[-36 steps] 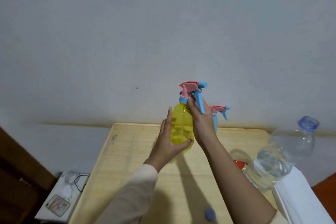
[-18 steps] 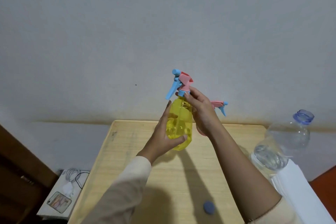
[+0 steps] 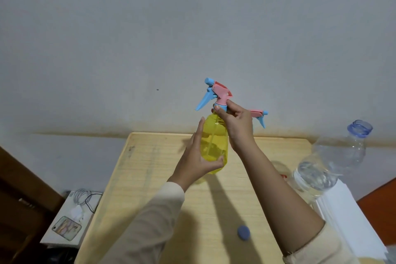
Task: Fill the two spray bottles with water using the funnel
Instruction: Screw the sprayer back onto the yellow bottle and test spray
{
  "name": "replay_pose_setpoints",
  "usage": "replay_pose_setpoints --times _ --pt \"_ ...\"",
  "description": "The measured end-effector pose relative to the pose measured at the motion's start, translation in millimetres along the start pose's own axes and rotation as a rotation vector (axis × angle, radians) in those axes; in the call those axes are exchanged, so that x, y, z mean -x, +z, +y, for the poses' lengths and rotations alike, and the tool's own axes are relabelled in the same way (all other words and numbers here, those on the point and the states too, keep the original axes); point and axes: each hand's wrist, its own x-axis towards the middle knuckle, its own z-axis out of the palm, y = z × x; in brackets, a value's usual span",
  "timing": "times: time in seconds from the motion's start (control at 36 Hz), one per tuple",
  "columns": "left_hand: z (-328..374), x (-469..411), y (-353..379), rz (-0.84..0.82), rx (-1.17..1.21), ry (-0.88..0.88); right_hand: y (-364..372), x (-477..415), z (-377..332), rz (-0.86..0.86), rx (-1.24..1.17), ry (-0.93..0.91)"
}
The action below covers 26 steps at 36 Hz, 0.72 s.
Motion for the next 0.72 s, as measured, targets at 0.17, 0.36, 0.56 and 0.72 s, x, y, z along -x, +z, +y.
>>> replay_pose_setpoints --times 0.17,0.36,0.56,0.72 --pt "-7.9 5.8 8.3 -0.043 0.013 -0.025 -3.2 8.7 7.9 0.107 0.134 -0.047" --pt "-13.0 14.1 23.0 0.048 0.025 -0.127 -1.1 19.9 23.1 0.163 0.367 -0.037" --pt "-19.4 31.8 17.4 -0.021 0.173 -0.171 -13.6 18.0 19.3 -0.189 0.400 -0.026" --pt "-5.9 50.1 19.8 -0.068 0.189 -0.165 -26.7 25.5 12.7 -0.183 0.317 -0.032"
